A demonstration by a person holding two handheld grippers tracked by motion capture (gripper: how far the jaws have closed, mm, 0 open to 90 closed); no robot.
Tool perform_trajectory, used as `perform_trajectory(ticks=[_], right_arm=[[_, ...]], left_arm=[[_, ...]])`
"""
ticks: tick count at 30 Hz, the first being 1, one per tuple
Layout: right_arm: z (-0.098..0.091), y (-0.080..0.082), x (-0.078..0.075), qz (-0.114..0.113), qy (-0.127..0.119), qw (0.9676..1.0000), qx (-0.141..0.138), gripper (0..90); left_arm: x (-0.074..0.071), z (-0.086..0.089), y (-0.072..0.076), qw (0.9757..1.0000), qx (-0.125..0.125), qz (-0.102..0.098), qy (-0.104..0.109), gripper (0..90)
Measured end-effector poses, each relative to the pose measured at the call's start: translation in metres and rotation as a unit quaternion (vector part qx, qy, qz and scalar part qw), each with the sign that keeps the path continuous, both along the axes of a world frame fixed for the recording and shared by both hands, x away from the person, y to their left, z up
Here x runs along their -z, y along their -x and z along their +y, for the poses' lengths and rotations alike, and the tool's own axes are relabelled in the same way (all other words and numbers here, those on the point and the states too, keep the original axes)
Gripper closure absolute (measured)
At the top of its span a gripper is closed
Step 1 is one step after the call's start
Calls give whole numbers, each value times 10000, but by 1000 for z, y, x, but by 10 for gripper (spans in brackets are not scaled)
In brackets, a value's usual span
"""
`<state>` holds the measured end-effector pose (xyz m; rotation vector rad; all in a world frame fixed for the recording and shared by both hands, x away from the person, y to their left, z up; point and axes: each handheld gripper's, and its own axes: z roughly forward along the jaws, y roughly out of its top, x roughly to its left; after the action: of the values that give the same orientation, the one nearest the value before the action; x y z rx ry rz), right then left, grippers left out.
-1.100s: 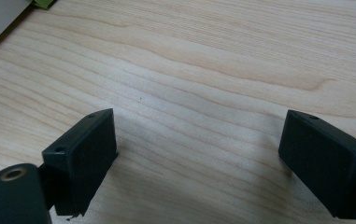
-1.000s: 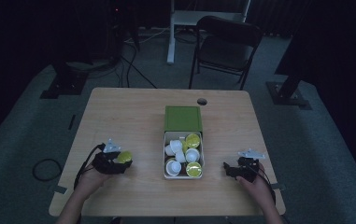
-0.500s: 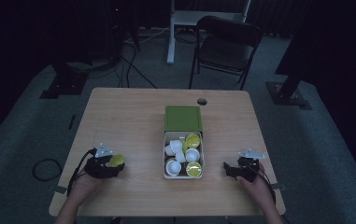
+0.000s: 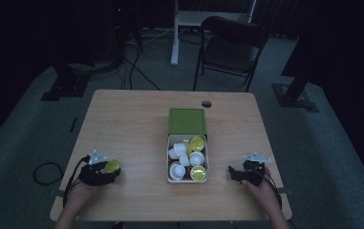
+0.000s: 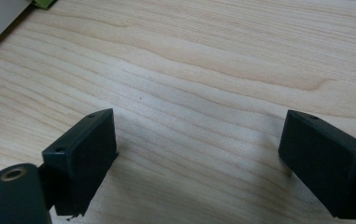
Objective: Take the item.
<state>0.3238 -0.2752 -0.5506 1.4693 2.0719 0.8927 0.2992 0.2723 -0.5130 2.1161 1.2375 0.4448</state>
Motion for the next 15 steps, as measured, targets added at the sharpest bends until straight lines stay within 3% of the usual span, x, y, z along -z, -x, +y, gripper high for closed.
perform_trajectory(ticks=[6, 11, 15], right_arm=[[0, 0, 0, 0, 0, 10000, 0, 108], [0, 0, 0, 0, 1, 10000, 0, 108], [0, 0, 0, 0, 0, 10000, -1, 108]], left_arm=[[4, 4, 3, 10000, -28, 58, -12, 382], [7, 9, 3, 9998, -139, 57, 92, 382], [11, 11, 3, 9995, -291, 78, 57, 382]])
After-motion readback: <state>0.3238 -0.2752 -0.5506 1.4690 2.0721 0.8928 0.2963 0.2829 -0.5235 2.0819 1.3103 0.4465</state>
